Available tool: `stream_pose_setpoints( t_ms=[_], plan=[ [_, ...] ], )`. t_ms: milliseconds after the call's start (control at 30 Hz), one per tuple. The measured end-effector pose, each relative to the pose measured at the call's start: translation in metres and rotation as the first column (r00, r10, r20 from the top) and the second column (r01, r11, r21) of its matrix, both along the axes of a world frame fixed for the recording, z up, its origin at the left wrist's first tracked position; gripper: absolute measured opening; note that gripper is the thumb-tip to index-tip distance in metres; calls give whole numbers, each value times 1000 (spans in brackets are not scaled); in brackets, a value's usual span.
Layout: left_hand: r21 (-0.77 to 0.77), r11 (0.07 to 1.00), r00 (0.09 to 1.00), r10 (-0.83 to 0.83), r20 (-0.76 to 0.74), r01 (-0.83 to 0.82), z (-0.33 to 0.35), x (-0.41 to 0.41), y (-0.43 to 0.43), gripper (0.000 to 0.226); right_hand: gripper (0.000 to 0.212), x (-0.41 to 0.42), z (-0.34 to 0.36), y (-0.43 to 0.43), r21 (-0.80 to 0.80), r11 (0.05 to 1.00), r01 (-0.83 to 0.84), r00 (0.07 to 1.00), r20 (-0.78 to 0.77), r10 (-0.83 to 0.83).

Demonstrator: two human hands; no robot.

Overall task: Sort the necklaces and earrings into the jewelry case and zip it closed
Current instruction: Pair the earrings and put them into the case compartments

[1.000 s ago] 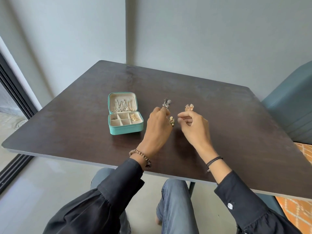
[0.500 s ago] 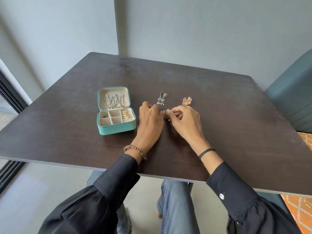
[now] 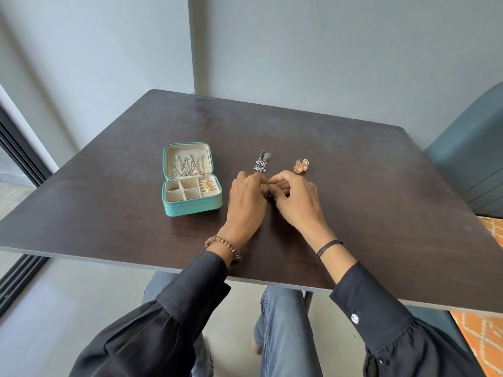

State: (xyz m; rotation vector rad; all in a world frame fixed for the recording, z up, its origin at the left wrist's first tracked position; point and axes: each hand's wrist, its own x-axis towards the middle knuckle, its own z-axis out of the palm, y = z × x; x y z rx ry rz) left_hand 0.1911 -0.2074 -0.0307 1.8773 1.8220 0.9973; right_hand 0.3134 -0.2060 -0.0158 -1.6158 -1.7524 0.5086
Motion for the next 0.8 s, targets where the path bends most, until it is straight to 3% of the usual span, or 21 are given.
stream_pose_setpoints(
  t_ms=[100, 233, 400, 667, 800],
  plan=[
    [41, 999, 991, -28, 133, 23, 4, -4, -7, 17, 8, 2, 1, -7, -6, 1000, -4, 995, -100, 3],
    [6, 998, 906, -54, 420, 56, 14, -12, -19, 8, 7, 7, 6, -13, -80, 997, -3, 933, -360, -26],
    [-29, 985, 649, -89, 756, 169, 29, -21, -27, 14, 13, 11, 29, -28, -145, 973, -182, 698, -716, 24],
    [-149, 956, 508, 0, 861, 252, 52, -36, -38, 39, 16, 10, 54, -45, -211, 944, -253, 571, -821, -31],
    [-198, 934, 480, 34, 876, 296, 60, -44, -44, 50, 36, 9, 60, -50, -252, 927, -278, 513, -855, -78]
  ],
)
